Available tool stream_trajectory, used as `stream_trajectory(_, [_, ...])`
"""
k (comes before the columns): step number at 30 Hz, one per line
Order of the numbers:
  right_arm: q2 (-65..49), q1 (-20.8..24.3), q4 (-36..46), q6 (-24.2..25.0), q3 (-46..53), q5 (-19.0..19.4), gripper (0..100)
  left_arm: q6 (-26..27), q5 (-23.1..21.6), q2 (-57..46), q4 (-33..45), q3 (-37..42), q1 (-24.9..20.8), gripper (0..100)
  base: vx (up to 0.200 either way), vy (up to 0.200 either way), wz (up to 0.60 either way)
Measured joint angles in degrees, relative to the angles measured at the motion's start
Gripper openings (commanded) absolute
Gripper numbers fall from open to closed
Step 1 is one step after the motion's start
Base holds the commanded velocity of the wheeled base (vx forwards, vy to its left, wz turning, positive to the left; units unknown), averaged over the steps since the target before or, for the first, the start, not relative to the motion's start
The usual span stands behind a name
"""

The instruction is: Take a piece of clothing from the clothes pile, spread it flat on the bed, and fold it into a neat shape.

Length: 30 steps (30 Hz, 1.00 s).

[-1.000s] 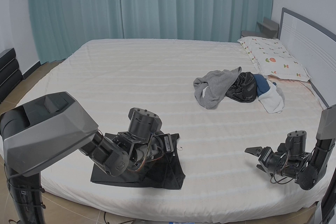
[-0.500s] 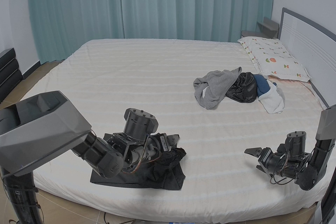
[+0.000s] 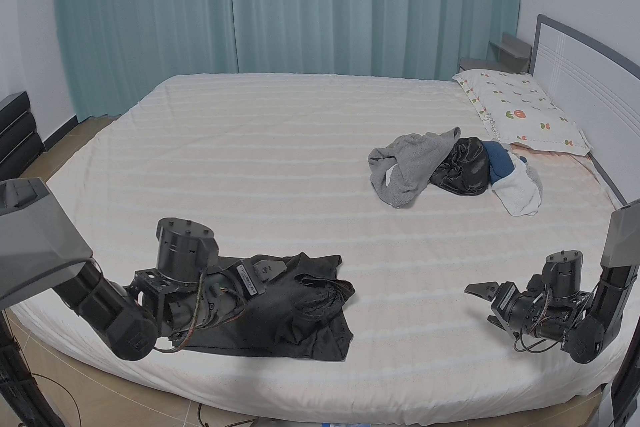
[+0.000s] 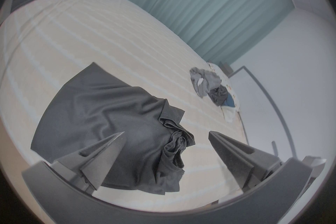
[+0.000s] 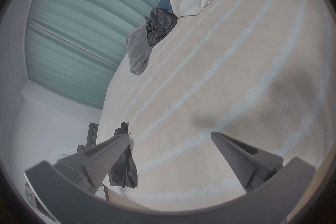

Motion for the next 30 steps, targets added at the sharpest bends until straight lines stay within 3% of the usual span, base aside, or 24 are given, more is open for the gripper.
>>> stream_trajectory(4, [0.02,0.5,0.0,-0.06,0.0,-0.04,100,-4.35,-0.98,-0.8,-5.89,4.39,2.29,100,-0.15,0.0,0.0])
stream_trajectory(11, [-0.11,3.75,0.09,-0.79,0.05,-1.38,100,-5.71,-1.45,1.02,-9.45,7.08,5.13,100,0.0,0.0,0.0])
stream_trajectory(17, [-0.15,8.96,2.38,-2.68,-2.51,-5.4,100,-8.39,-1.58,2.78,-10.24,6.97,6.78,100,0.0,0.0,0.0])
stream_trajectory(30, [-0.63,18.38,26.11,-6.39,-23.02,-10.53,100,-11.84,-4.75,4.0,-10.74,5.46,12.7,100,0.0,0.185,0.0])
